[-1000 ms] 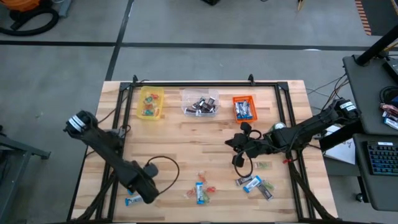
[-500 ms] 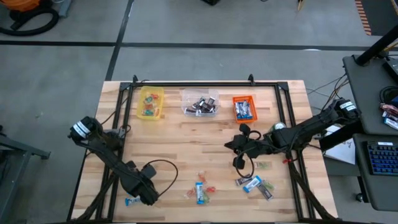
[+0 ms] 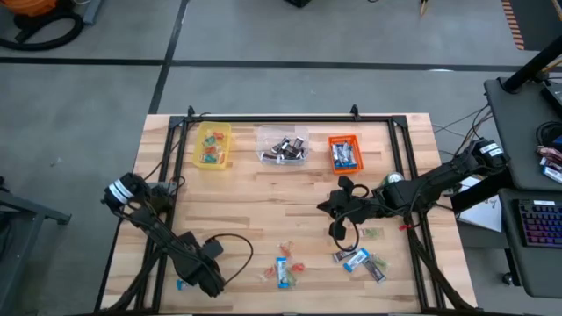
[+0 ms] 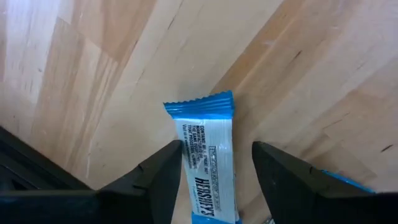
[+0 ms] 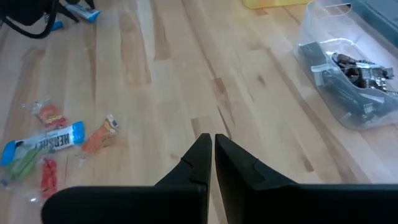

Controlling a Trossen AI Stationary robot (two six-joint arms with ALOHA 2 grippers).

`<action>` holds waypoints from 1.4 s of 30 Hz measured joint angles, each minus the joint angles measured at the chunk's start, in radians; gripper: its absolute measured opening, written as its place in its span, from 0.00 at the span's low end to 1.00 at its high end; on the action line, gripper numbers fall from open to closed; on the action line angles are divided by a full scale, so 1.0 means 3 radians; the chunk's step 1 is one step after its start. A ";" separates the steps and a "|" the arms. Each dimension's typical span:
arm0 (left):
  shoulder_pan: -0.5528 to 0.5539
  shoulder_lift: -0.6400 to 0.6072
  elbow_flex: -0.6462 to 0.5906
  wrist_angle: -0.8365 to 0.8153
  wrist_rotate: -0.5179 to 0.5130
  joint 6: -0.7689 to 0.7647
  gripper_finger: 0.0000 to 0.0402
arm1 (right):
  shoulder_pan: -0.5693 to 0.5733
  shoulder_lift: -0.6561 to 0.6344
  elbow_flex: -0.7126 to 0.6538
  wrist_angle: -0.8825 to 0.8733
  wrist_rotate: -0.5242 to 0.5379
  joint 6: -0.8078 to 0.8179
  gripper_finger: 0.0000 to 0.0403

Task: Organize candy in baskets
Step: Put the white chocolate bar chocolate into the orange bin

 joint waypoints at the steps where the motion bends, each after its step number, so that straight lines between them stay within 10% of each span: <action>1: -0.0002 0.0017 -0.0001 0.0002 -0.0001 0.0013 0.46 | 0.0000 0.0000 0.0000 0.0001 -0.0023 0.0000 0.03; 16: -0.0019 0.0021 0.0108 -0.0125 -0.0346 0.0160 0.04 | 0.0022 0.0000 0.0000 -0.0001 -0.0071 -0.0006 0.03; 42: 0.0021 -0.0204 0.0947 0.0745 -0.3156 0.2456 0.01 | 0.0153 -0.0001 -0.0266 0.0598 -0.0071 -0.0079 0.03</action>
